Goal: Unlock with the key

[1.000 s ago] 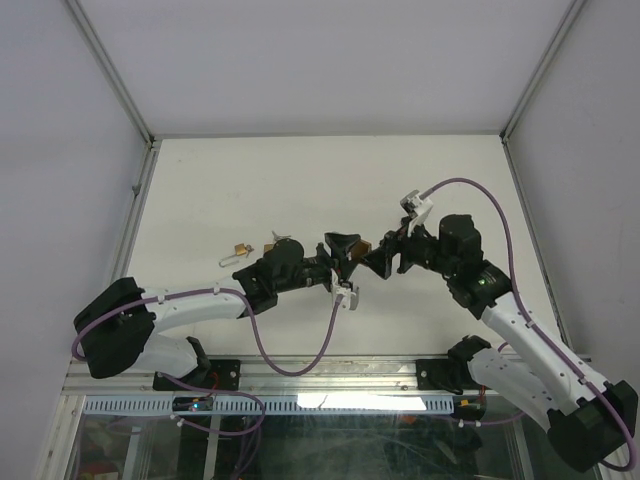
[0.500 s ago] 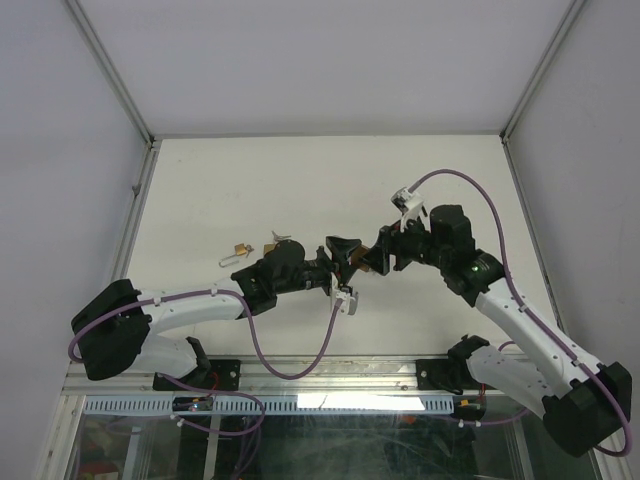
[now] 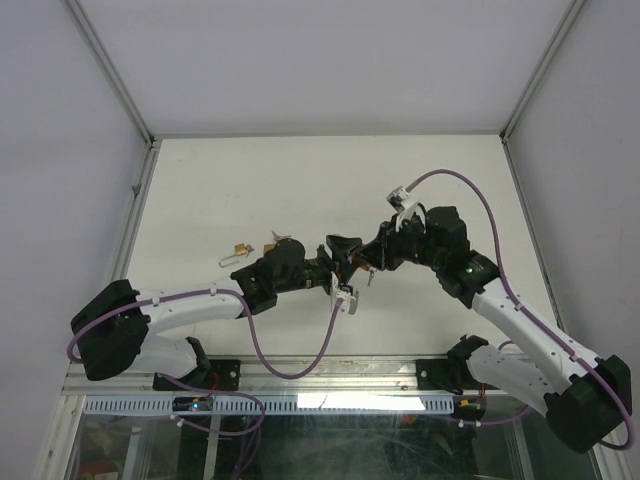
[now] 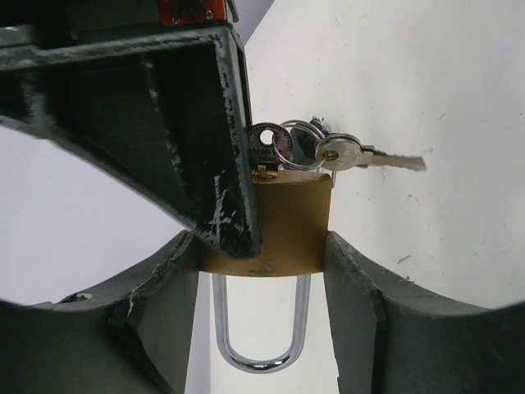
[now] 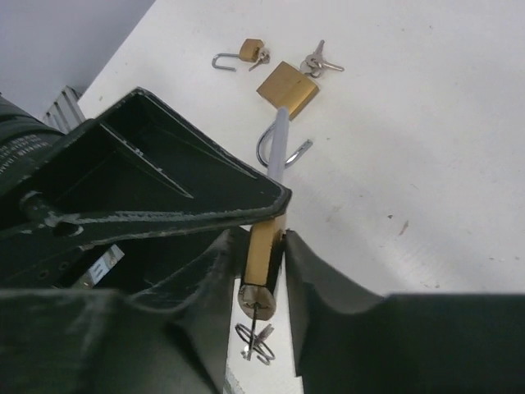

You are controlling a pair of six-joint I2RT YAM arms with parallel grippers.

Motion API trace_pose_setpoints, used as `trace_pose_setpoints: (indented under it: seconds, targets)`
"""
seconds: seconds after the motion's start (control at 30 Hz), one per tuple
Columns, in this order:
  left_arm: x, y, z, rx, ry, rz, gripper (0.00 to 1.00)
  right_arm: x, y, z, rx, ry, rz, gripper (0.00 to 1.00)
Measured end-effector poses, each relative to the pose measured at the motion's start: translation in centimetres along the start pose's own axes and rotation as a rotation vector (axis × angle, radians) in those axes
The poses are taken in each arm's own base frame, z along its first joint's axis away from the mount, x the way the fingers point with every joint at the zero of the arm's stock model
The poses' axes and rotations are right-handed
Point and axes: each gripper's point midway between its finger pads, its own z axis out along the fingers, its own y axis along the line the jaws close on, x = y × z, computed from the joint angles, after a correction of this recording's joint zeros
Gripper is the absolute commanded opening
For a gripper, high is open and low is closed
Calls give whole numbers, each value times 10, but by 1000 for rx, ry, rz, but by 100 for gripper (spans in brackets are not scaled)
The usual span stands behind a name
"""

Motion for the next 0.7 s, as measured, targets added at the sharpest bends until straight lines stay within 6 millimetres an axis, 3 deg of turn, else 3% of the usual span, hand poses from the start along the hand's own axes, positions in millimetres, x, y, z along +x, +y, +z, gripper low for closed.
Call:
trace_pose_setpoints:
  seconds: [0.03, 0.07, 0.17, 0.2, 0.23, 0.27, 0.3, 0.4, 0.5, 0.63, 0.7]
  targets:
    - [0, 1, 0, -1, 0, 1, 0, 0, -1, 0, 7, -1, -4, 6]
    - [0, 1, 0, -2, -1, 1, 0, 0, -3, 0, 14, 0, -4, 0]
    - [1, -1, 0, 6, 4, 0, 0, 3, -7, 0, 36, 8, -5, 0]
    - [1, -1, 0, 7, 5, 0, 5, 3, -7, -1, 36, 9, -8, 0]
    - [1, -1, 0, 7, 5, 0, 38, 3, -7, -1, 38, 8, -9, 0]
    - [1, 0, 0, 2, 4, 0, 82, 2, -6, -3, 39, 4, -11, 0]
    - [-1, 1, 0, -5, 0, 0, 97, 1, -5, -4, 39, -3, -14, 0]
    - [-1, 21, -1, -75, 2, -27, 99, -7, -4, -15, 27, -34, -13, 0]
    - [6, 50, -6, -144, 11, -145, 99, -27, -12, -33, 30, -99, 9, 0]
    - [24, 126, -37, -293, -53, -400, 99, -82, -22, -60, 24, -259, 25, 0]
    - [21, 156, -58, -320, -152, -522, 99, -115, -15, -72, -14, -353, -14, 0]
